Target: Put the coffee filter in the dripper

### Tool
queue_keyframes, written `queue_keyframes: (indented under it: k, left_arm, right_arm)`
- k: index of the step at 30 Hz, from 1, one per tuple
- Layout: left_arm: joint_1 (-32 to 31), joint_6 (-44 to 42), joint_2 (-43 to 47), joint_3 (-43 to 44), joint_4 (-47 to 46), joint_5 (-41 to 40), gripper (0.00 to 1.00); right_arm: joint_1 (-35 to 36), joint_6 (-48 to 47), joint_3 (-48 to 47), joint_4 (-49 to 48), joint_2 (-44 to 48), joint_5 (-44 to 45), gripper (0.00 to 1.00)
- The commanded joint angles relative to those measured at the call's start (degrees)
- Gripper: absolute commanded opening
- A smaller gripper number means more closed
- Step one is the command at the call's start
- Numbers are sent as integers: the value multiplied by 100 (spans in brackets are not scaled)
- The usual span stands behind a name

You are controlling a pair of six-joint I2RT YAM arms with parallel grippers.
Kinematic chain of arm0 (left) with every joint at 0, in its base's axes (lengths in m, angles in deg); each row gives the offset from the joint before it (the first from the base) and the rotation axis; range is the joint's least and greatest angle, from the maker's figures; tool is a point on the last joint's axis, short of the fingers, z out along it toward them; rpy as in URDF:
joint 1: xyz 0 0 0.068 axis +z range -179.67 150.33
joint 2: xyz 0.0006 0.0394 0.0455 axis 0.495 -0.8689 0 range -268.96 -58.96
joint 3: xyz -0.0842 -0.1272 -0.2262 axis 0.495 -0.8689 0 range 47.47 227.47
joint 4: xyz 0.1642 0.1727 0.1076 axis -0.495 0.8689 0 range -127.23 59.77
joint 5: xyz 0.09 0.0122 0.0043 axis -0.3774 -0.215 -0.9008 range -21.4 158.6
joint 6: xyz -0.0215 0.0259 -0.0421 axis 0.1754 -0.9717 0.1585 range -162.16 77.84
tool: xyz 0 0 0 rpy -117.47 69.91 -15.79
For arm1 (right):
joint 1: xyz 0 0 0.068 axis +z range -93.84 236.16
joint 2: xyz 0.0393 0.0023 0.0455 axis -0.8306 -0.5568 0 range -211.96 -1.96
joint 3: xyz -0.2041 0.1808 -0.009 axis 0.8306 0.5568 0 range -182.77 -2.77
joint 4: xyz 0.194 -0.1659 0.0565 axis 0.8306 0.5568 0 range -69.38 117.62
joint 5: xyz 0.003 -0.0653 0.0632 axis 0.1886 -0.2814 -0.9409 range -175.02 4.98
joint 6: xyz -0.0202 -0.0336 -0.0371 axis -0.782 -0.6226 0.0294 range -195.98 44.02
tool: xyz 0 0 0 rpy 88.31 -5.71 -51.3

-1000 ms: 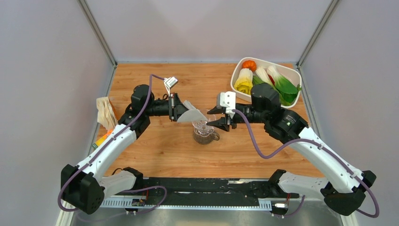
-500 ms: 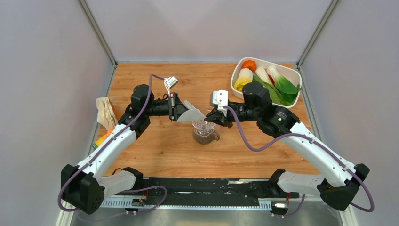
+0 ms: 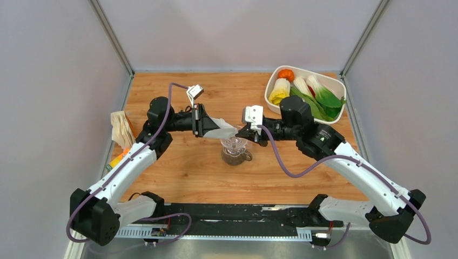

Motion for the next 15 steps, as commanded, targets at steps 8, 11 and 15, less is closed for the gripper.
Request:
queue_keyframes:
  k: [8, 11, 15]
  left_arm:
    - [36, -190, 176, 38, 4, 82, 0]
    - [37, -248, 158, 55, 56, 75, 3]
    - [37, -507, 218, 112, 321, -22, 33]
  right_arm:
    - [7, -38, -30, -149, 124, 48, 0]
    - [2, -36, -21, -173, 111, 43, 0]
    - [7, -84, 31, -168, 142, 88, 0]
